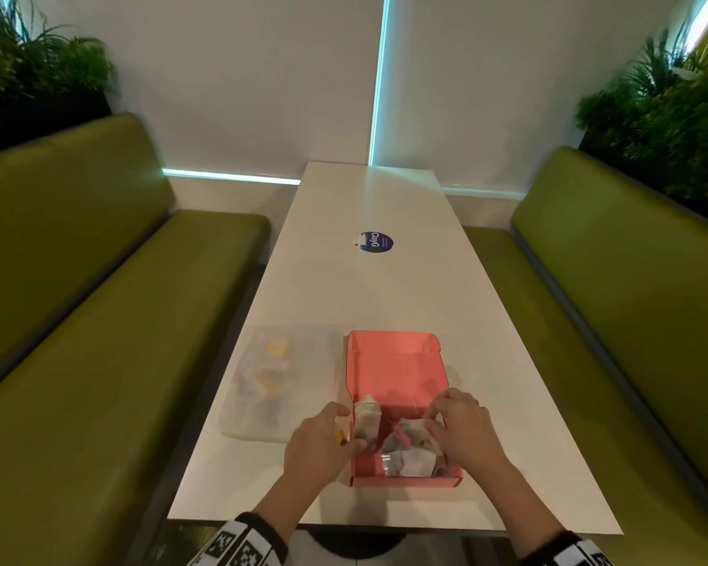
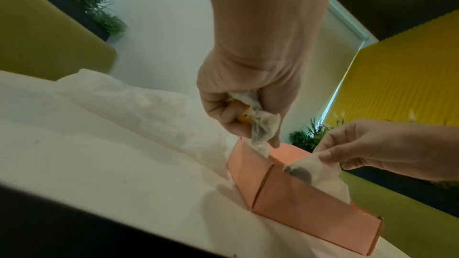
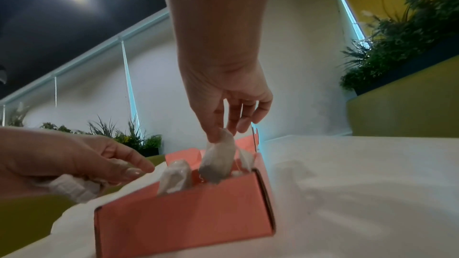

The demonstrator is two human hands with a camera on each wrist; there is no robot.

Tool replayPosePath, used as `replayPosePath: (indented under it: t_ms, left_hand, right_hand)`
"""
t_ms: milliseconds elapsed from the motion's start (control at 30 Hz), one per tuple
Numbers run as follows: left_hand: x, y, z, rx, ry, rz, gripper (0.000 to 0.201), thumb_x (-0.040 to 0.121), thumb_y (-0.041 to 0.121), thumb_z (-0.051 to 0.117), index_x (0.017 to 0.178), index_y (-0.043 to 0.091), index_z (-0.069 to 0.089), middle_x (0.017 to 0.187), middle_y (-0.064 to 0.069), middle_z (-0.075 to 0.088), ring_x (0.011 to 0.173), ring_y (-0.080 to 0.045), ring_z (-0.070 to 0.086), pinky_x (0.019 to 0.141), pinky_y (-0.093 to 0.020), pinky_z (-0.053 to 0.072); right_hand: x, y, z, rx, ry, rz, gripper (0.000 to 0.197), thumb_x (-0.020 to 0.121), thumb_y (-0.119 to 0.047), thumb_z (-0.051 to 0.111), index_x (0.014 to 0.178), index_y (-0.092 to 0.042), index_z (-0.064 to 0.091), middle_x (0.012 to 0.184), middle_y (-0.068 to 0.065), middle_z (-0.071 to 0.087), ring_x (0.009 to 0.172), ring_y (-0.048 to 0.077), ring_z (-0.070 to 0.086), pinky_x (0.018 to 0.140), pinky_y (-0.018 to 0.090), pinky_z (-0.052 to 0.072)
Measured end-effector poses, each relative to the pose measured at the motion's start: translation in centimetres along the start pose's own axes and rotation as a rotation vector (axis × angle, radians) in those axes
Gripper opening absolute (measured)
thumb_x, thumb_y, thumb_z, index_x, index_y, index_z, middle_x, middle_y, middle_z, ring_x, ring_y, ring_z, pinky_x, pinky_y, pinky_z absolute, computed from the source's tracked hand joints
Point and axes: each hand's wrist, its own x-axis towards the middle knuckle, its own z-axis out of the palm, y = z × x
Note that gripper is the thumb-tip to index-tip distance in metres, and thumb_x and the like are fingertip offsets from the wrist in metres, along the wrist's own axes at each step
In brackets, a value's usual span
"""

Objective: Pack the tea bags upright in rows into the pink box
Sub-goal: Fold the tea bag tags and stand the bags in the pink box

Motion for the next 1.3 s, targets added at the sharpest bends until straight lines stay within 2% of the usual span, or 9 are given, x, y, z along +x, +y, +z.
replayPosePath:
  t_ms: [267,467,667,800,867,1033,1133,1200,1300]
  left_hand:
    - [-0.1,3.4,0.8,-0.069,-0.016,0.364,0.034,0.087,0.039,0.061,0.121,0.036,0.059,0.107,0.016,0.064,0.093,-0.005,0.058,0.077,-0.015,0.043]
    - [1.1,3.3,2.6,-0.05,-0.022,0.383,0.035,0.087,0.04,0.057,0.122,0.04,0.058,0.115,0.014,0.064,0.101,-0.005,0.059,0.09,-0.022,0.048]
    - [1.3,3.3,2.3,-0.078,0.03,0.416,0.031,0.088,0.04,0.058,0.118,0.031,0.061,0.11,0.01,0.066,0.094,-0.006,0.061,0.08,-0.014,0.045]
    - [0.8,4.4,1.5,-0.198,0.001,0.515,0.038,0.086,0.042,0.062,0.122,0.031,0.06,0.099,0.002,0.069,0.081,-0.002,0.06,0.076,-0.012,0.045]
    - [0.6,4.8,1.4,-0.205,0.011,0.569,0.026,0.086,0.04,0.063,0.105,0.024,0.07,0.083,0.001,0.069,0.065,-0.001,0.053,0.067,-0.009,0.041]
    - [1.0,4.4,1.9,-0.416,0.059,0.464,0.02,0.085,0.03,0.067,0.083,0.01,0.071,0.064,0.013,0.058,0.055,-0.002,0.051,0.059,-0.027,0.047]
    - [0.7,4.3,1.4,-0.484,0.033,0.471,0.017,0.085,0.029,0.067,0.085,0.013,0.072,0.06,0.017,0.062,0.051,0.001,0.053,0.054,-0.02,0.045]
    - [0.5,4.4,0.9,-0.516,0.027,0.47,0.022,0.084,0.036,0.066,0.098,0.02,0.07,0.061,0.017,0.064,0.05,0.001,0.055,0.053,-0.02,0.047]
    - [0.4,4.2,0.4,-0.527,0.105,0.424,0.03,0.085,0.037,0.063,0.114,0.032,0.06,0.053,0.023,0.056,0.049,0.002,0.052,0.055,-0.015,0.046]
  right_hand:
    - [0.1,-0.7,-2.3,0.015,-0.042,-0.097,0.022,0.089,-0.017,0.052,0.106,-0.023,0.066,0.097,0.001,0.07,0.092,0.02,0.062,0.079,0.029,0.047]
    - [-0.1,-0.3,-2.8,-0.067,-0.138,-0.042,0.015,0.087,-0.016,0.055,0.096,-0.019,0.067,0.099,0.003,0.064,0.088,0.02,0.06,0.074,0.028,0.047]
    - [-0.1,0.2,-4.4,0.074,-0.059,0.013,0.009,0.082,-0.012,0.064,0.085,-0.015,0.072,0.072,-0.012,0.052,0.075,0.012,0.053,0.058,0.009,0.032]
    - [-0.5,-1.2,-6.3,0.258,-0.114,-0.05,0.013,0.079,-0.012,0.071,0.085,-0.023,0.067,0.067,-0.01,0.061,0.062,0.001,0.053,0.058,0.01,0.038]
    - [-0.7,-2.0,-6.8,0.336,-0.175,-0.085,0.021,0.078,-0.014,0.074,0.079,-0.03,0.061,0.071,-0.006,0.065,0.062,0.001,0.055,0.059,0.009,0.041]
    - [-0.9,-2.3,-7.3,0.561,-0.086,-0.025,0.03,0.069,-0.025,0.082,0.089,-0.036,0.063,0.092,-0.011,0.066,0.069,0.007,0.055,0.062,0.007,0.044]
    - [-1.0,-2.1,-7.1,0.5,-0.193,-0.06,0.015,0.075,-0.021,0.078,0.074,-0.03,0.066,0.069,-0.013,0.064,0.057,-0.003,0.053,0.059,0.012,0.042]
    - [-0.7,-2.2,-6.6,0.515,-0.1,-0.037,0.015,0.079,-0.015,0.074,0.07,-0.025,0.066,0.063,-0.012,0.062,0.053,-0.001,0.053,0.058,0.012,0.041]
    - [-0.1,-1.9,-6.2,0.464,0.377,0.101,0.01,0.082,-0.018,0.071,0.073,-0.019,0.068,0.071,-0.008,0.065,0.061,0.004,0.056,0.061,0.015,0.04]
